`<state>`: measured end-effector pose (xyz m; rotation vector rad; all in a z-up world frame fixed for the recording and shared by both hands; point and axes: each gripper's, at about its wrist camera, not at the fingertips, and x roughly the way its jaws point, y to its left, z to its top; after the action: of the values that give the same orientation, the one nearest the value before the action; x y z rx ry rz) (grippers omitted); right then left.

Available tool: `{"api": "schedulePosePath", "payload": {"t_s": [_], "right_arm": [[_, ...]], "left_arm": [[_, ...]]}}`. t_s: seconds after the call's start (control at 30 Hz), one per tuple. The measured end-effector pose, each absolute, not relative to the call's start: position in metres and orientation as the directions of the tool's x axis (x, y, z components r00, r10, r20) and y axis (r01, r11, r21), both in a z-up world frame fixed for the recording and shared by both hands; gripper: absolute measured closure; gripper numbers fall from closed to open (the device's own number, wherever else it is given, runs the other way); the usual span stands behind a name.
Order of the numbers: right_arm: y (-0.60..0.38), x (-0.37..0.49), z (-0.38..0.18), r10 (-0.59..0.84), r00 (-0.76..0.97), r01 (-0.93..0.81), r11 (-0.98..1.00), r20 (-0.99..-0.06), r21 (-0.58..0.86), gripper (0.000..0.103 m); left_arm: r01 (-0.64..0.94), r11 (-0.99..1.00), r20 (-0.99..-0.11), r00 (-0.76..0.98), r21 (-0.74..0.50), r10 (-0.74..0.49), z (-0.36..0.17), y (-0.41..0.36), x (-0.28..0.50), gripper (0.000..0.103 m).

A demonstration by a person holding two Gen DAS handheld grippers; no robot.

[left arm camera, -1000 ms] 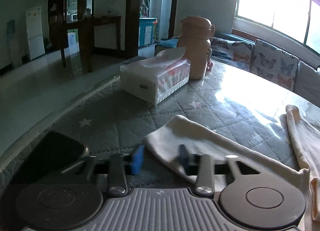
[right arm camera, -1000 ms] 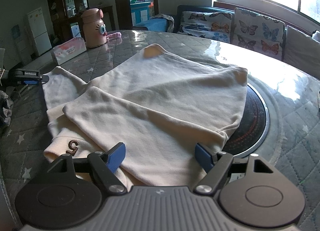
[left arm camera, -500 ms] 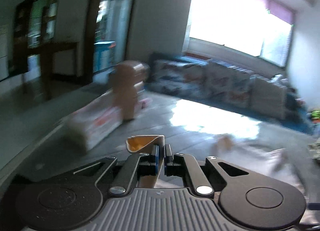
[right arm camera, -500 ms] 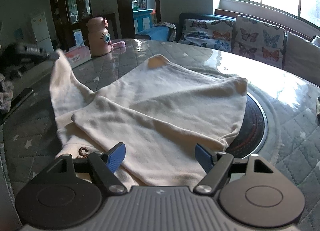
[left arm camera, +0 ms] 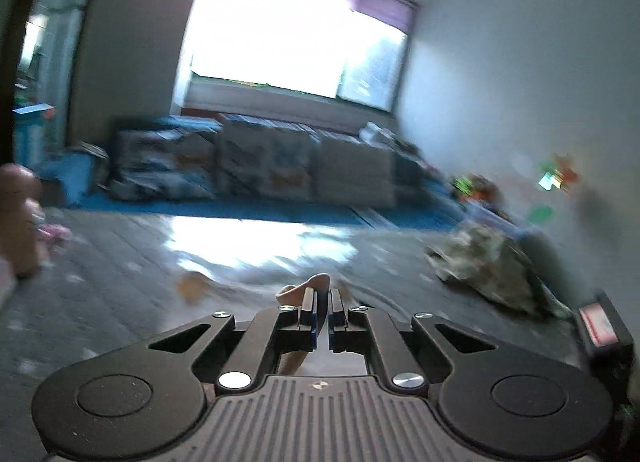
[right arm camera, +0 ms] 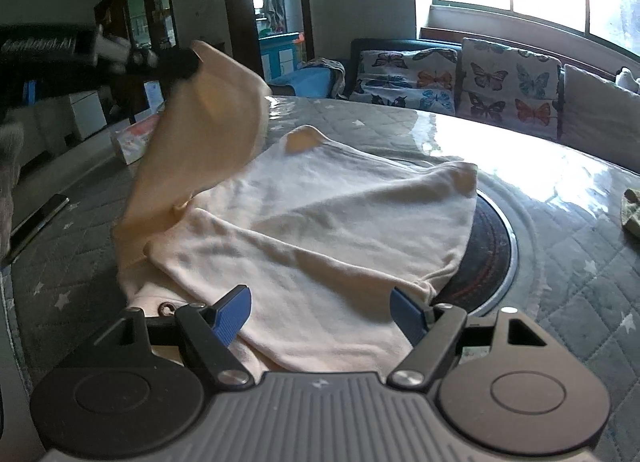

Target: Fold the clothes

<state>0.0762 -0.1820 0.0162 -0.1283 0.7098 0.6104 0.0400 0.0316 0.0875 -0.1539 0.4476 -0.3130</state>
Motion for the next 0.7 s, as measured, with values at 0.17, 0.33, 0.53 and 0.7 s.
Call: {"api": "schedulePosePath", "payload": {"t_s": [0.17,0.33,0.53,0.7], "right_arm": [[-0.189,0.074,0.014,0.472,0.593,-0.554,0.827,-0.652,0.095,0.025],[-0.193,0.071,0.017,0.479,0.591,-0.552,0.827,-0.649,0.107,0.025],[-0.186,0.074,0.02,0.5,0.58,-0.567,0.814,-0.642,0.122,0.028],[-0.174,0.084,0.013,0.5,0.559,-0.568,0.812,-0.662,0.134,0.036]], "left_arm": [[0.307,0.927,-0.492,0.786,-0.218,-0.376,0.062,0.012,0.048,0.088],[0.281,0.941,-0.5,0.798,-0.188,-0.338,0.054,0.026,0.038,0.043],[0.181,0.971,-0.487,0.841,-0.153,-0.234,0.049,0.063,0.03,0.0],[0.113,0.985,-0.498,0.851,-0.132,-0.165,0.043,0.09,0.024,0.0]]}}
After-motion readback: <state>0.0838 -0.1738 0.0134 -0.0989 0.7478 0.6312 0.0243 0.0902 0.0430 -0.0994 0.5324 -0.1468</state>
